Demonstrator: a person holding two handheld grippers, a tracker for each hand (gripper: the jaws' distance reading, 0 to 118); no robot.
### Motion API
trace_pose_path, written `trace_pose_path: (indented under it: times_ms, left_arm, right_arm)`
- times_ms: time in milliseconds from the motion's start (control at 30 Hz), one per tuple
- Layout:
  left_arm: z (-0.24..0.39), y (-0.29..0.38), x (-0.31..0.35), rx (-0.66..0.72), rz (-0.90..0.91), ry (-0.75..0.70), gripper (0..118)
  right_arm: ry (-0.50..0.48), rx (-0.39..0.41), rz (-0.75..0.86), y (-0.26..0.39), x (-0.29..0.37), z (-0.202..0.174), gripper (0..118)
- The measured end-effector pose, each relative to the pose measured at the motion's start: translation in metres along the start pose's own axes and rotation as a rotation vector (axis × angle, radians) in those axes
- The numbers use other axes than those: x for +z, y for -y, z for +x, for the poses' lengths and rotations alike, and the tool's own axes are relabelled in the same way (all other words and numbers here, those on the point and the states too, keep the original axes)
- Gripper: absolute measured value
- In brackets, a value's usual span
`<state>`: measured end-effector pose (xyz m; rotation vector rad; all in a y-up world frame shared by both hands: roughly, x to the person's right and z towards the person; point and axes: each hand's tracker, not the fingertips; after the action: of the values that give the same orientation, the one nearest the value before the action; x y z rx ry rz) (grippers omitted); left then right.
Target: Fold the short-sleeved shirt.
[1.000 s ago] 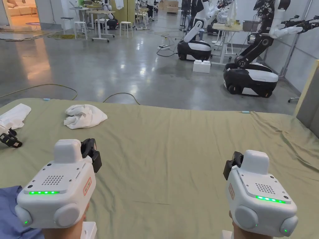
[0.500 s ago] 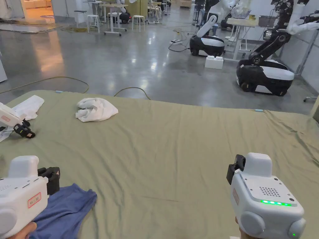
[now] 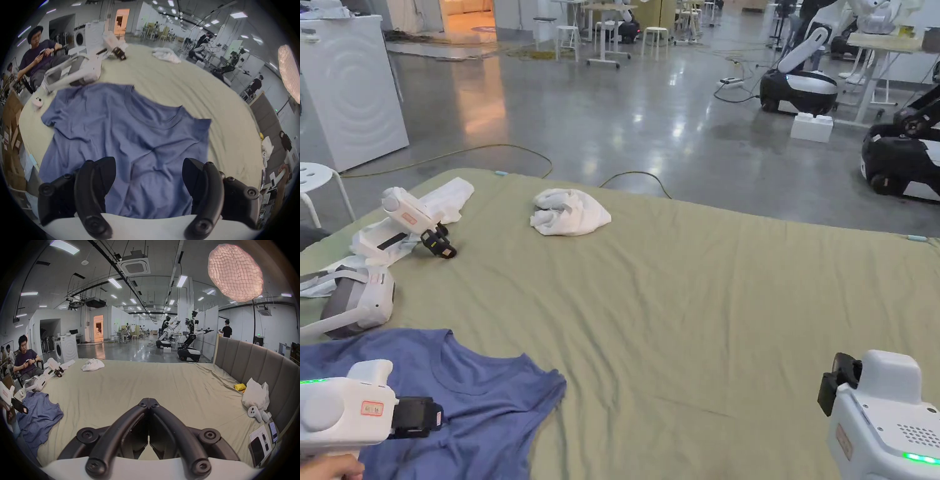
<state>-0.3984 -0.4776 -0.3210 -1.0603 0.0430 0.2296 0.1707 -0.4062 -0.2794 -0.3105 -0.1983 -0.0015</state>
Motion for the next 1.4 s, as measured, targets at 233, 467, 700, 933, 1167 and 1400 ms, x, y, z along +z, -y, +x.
trace_pose_path:
  times_ms: [233, 467, 700, 933, 1167, 1400]
  left_arm:
    - [0.003, 0.007, -0.061, -0.087, -0.161, -0.110, 87]
    - [0.024, 0.025, -0.038, -0.164, -0.037, -0.151, 29]
    - [0.006, 0.026, -0.029, -0.065, 0.066, -0.127, 4]
    - [0.020, 0.003, 0.023, -0.072, 0.267, -0.090, 3]
    - [0.061, -0.035, 0.087, -0.091, 0.486, 0.017, 3]
    - [0.150, -0.071, 0.145, -0.248, 0.635, 0.199, 3]
  right_arm:
    - [-0.003, 0.011, -0.033, 0.006, -0.005, -0.006, 0]
    - [-0.011, 0.029, -0.049, 0.012, -0.009, -0.013, 0]
    - [-0.021, 0.036, -0.071, 0.014, -0.003, -0.018, 0]
    - [-0.017, 0.028, -0.054, 0.010, -0.002, -0.006, 0]
    - [-0.025, -0.001, -0.018, -0.002, 0.004, 0.005, 0]
    - [-0.016, -0.032, 0.026, -0.013, 0.018, 0.019, 0]
